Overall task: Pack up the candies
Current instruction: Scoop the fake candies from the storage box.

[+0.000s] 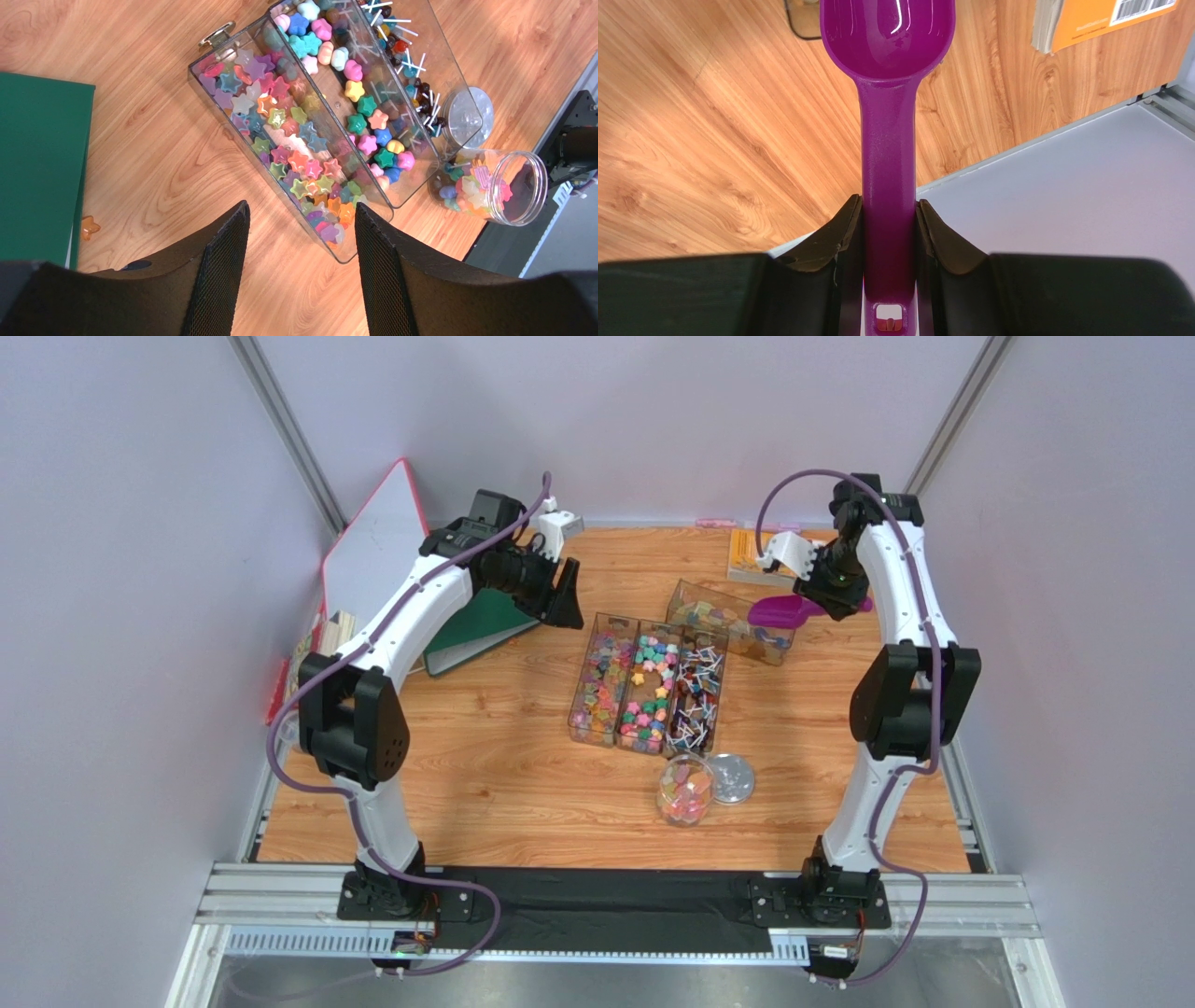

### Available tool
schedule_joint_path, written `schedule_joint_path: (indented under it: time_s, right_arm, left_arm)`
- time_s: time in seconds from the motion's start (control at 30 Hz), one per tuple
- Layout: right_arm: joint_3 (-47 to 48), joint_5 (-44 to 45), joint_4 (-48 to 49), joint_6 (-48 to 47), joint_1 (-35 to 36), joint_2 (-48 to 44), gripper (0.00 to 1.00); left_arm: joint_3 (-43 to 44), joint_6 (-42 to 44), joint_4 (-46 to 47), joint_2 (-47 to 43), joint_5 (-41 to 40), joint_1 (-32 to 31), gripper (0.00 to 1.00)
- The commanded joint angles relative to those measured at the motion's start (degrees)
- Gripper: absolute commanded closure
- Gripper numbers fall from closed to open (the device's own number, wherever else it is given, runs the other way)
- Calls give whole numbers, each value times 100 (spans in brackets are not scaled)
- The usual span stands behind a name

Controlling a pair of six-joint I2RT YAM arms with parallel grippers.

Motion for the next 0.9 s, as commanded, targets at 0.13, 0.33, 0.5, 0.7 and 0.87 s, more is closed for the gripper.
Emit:
schedule_joint_path:
  time_s: [0.13, 0.33, 0.5, 0.7, 0.87]
  right_arm:
    - [-108, 1144, -1800, 77, 339, 72, 100]
    - [393, 1601, -1800, 412, 822, 617, 100]
    - [824, 2005, -1800, 447, 1261, 1039, 100]
    - [1228, 2139, -1800, 561, 1569, 1540, 100]
    - [1597, 1937, -1791, 641, 1710, 1943, 100]
  left_arm:
    - [130, -57, 146, 0, 200, 13, 37]
    - [-2, -119, 243, -123, 244, 13, 37]
    - [-318, -136, 366, -351, 218, 21, 36]
    - [-722, -136, 507, -668, 192, 48, 36]
    - [-855, -119, 525, -809, 112, 100, 36]
